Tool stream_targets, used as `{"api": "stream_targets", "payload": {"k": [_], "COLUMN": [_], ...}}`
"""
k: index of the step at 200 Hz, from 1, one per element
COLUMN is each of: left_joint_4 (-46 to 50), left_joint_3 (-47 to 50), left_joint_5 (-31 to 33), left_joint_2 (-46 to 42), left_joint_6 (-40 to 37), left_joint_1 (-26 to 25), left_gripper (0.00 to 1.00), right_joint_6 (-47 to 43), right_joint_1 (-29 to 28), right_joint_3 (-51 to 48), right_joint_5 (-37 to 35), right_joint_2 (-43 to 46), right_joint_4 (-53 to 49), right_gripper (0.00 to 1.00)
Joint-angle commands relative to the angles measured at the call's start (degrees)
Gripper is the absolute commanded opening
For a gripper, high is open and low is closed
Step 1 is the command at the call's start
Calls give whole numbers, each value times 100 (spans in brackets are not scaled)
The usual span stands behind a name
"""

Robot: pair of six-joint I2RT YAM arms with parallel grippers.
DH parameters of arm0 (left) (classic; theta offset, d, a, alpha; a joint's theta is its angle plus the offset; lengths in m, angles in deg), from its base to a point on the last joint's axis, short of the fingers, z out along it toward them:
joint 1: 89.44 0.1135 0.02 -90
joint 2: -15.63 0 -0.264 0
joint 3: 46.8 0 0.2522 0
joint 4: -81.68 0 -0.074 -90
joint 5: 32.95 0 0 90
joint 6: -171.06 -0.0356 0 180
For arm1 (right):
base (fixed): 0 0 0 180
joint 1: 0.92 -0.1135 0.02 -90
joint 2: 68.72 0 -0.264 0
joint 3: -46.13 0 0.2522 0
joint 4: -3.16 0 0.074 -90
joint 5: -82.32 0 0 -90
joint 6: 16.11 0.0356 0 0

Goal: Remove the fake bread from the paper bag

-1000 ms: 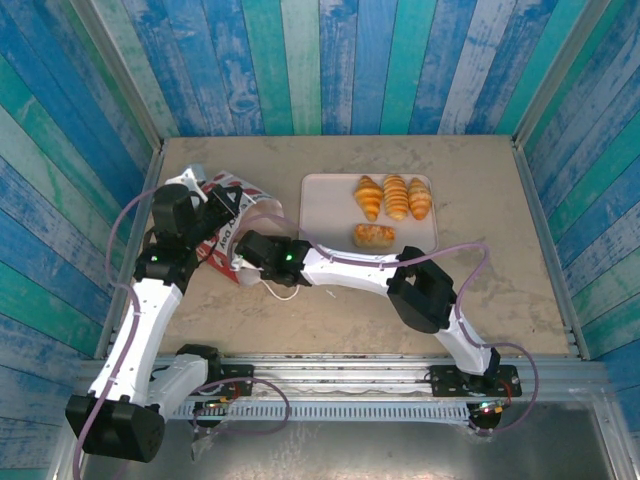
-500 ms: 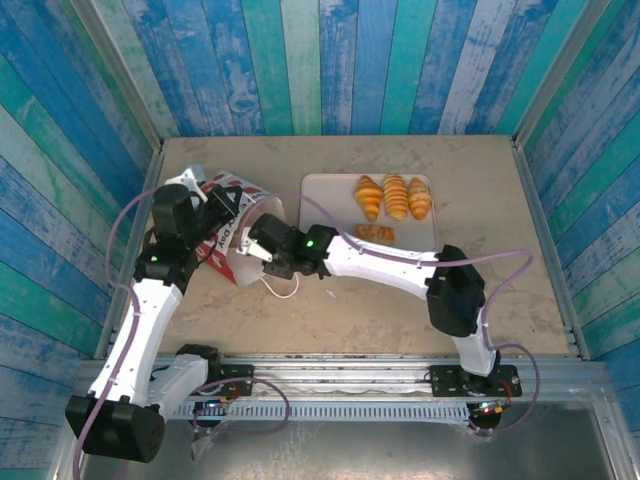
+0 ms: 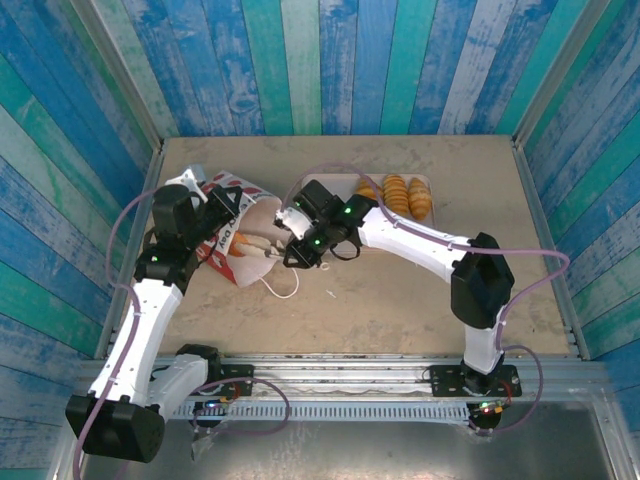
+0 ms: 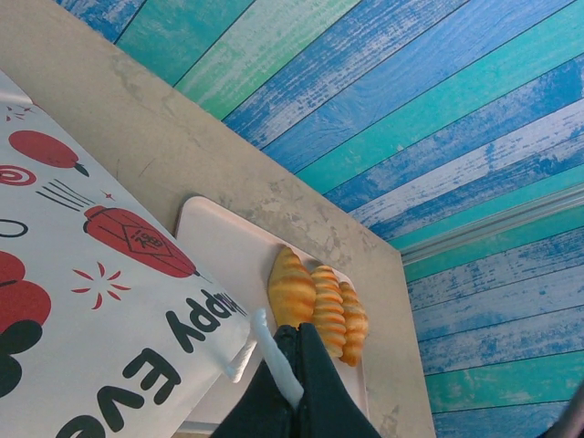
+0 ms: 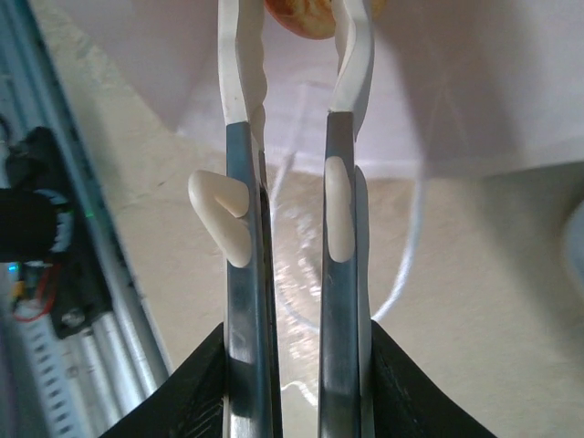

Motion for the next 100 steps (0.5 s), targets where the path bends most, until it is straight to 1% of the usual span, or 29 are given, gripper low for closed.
{"api": "stream_targets", "payload": {"k": [1, 13, 32, 53, 100], "left_joint_4": [-163, -163, -179, -224, -303], "left_joint_3": [71, 74, 82, 126, 152], "left_joint_5": [-36, -33, -38, -62, -250], "left_joint_2": [-63, -63, -58, -63, -4], "left_joint_6": [20, 28, 55, 91, 58], "left_joint_1": [-14, -18, -14, -19, -13], "left_gripper": [0, 0, 0, 0, 0], "right_joint_6": [492, 725, 1114, 1494, 1805], "right_joint_1": [97, 169, 285, 464, 627], "right_joint_3": [-58, -88, -174, -312, -638], "right_joint_5": [1294, 1550, 1574, 1696, 1047], "right_joint_2": [27, -32, -76, -154, -124], "right_joint_4": [-17, -2, 27, 64, 40], "right_gripper": [36, 37, 39, 39, 44]}}
